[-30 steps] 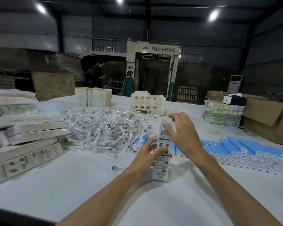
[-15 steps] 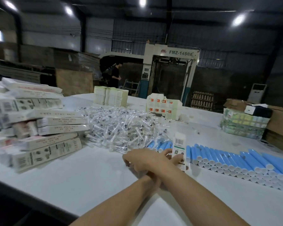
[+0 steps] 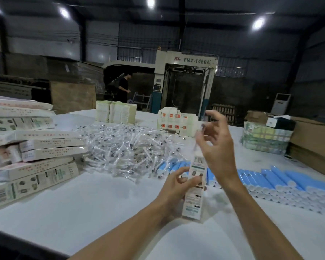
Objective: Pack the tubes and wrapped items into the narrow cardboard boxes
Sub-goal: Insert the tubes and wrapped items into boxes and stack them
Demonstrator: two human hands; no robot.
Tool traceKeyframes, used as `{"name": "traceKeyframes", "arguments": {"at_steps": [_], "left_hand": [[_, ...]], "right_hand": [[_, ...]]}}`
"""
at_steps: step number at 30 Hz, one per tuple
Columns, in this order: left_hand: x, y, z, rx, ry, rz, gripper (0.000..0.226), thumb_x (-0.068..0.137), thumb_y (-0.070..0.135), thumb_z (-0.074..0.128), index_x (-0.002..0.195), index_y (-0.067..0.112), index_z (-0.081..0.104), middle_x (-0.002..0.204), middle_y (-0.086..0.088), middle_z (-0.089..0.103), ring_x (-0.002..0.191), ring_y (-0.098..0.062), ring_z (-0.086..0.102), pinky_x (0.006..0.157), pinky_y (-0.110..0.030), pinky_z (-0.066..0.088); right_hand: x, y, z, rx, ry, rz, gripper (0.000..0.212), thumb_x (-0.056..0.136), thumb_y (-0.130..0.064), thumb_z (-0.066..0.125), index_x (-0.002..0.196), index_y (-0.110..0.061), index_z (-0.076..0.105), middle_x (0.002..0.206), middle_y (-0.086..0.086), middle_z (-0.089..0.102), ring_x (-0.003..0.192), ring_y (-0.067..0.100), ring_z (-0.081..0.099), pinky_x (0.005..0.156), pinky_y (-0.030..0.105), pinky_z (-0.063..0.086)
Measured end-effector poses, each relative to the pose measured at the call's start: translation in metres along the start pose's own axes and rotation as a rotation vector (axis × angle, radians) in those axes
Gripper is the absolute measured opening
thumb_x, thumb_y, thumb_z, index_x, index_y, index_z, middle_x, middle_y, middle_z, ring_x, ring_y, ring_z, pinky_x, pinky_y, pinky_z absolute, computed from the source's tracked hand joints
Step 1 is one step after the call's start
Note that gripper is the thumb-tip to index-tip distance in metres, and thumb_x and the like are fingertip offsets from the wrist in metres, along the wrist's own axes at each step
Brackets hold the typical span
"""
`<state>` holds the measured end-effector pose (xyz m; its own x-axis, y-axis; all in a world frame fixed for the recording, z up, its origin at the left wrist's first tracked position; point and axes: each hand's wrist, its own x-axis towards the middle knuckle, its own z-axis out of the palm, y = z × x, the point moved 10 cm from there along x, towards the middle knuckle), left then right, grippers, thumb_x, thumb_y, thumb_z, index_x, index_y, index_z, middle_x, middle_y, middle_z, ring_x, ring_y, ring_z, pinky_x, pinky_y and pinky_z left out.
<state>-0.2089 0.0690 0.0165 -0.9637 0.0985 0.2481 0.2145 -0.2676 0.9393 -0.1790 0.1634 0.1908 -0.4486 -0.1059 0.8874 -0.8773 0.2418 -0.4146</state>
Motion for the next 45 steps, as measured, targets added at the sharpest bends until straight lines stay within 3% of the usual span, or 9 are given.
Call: {"name": "traceKeyframes", "arguments": {"at_steps": [5,11,21,27,31,34,38,42,45], "left_hand": [[0.003,-0.011,-0.006,0.019,0.030,-0.062,0.051,0.092,0.028,0.086,0.138,0.026,0.063,0.119,-0.011,0.080,0.111,-0.031,0.078,0.088,-0.043,0.062],[0.011,-0.008,-0.005,0.092,0.034,-0.050,0.054,0.091,0.031,0.087,0.139,0.028,0.061,0.119,-0.009,0.081,0.110,-0.031,0.078,0.091,-0.045,0.061],[0.015,-0.012,-0.004,0.097,0.004,0.007,0.048,0.087,0.036,0.090,0.130,0.036,0.067,0.119,-0.012,0.080,0.111,-0.035,0.078,0.107,-0.066,0.053],[0.017,-0.013,-0.011,0.127,0.017,0.009,0.043,0.089,0.044,0.088,0.127,0.043,0.068,0.117,-0.011,0.081,0.113,-0.033,0.077,0.108,-0.064,0.052],[0.021,-0.014,-0.017,0.104,0.042,0.012,0.040,0.092,0.040,0.085,0.128,0.042,0.067,0.117,-0.009,0.081,0.112,-0.030,0.078,0.094,-0.049,0.061],[0.022,-0.017,-0.019,0.084,0.036,0.011,0.039,0.094,0.035,0.084,0.129,0.037,0.068,0.116,-0.013,0.081,0.111,-0.033,0.078,0.082,-0.037,0.064],[0.022,-0.015,-0.017,0.125,0.029,0.034,0.037,0.096,0.035,0.082,0.130,0.035,0.067,0.115,-0.015,0.081,0.110,-0.035,0.078,0.096,-0.054,0.062],[0.019,0.001,-0.015,0.279,-0.018,0.147,0.067,0.100,0.033,0.078,0.151,0.046,0.035,0.111,-0.004,0.083,0.101,-0.023,0.080,0.077,-0.028,0.062],[0.018,0.013,-0.012,0.340,-0.068,0.198,0.092,0.098,0.033,0.081,0.158,0.063,0.018,0.117,0.001,0.081,0.103,-0.024,0.080,0.075,-0.030,0.064]], "right_hand": [[0.009,0.055,-0.072,0.078,0.211,0.174,0.024,0.100,-0.011,0.069,0.123,-0.016,0.062,0.101,0.001,0.068,0.093,0.017,0.071,0.088,0.048,0.061],[0.001,0.062,-0.042,0.092,0.077,0.159,0.039,0.095,-0.012,0.076,0.124,-0.028,0.056,0.097,-0.013,0.069,0.090,0.011,0.073,0.079,0.021,0.059],[-0.013,0.071,-0.014,-0.165,-0.231,0.168,0.016,0.092,-0.017,0.077,0.102,-0.024,0.067,0.093,-0.009,0.068,0.090,0.008,0.062,0.074,0.011,0.045],[-0.026,0.088,-0.006,-0.229,-0.303,0.205,0.016,0.098,-0.033,0.072,0.106,-0.019,0.075,0.120,-0.006,0.054,0.121,0.010,0.050,0.097,0.021,0.041],[-0.035,0.101,-0.023,-0.019,-0.122,0.317,0.029,0.100,-0.033,0.069,0.127,-0.036,0.059,0.124,-0.008,0.059,0.109,0.008,0.060,0.081,0.016,0.046],[-0.063,0.113,-0.005,0.140,-0.259,0.388,0.045,0.098,-0.031,0.074,0.136,-0.042,0.051,0.122,-0.009,0.065,0.107,0.013,0.069,0.084,0.025,0.056],[-0.078,0.124,0.004,0.299,-0.230,0.419,0.060,0.094,-0.015,0.078,0.141,-0.041,0.051,0.110,-0.007,0.071,0.100,0.021,0.075,0.074,0.031,0.062],[-0.083,0.127,0.006,0.428,-0.206,0.467,0.055,0.095,-0.007,0.076,0.138,-0.036,0.060,0.106,0.003,0.074,0.099,0.022,0.076,0.079,0.027,0.060],[-0.086,0.126,0.004,0.492,-0.223,0.494,0.049,0.096,-0.011,0.075,0.134,-0.040,0.064,0.111,0.009,0.073,0.103,0.025,0.075,0.084,0.029,0.059]]}}
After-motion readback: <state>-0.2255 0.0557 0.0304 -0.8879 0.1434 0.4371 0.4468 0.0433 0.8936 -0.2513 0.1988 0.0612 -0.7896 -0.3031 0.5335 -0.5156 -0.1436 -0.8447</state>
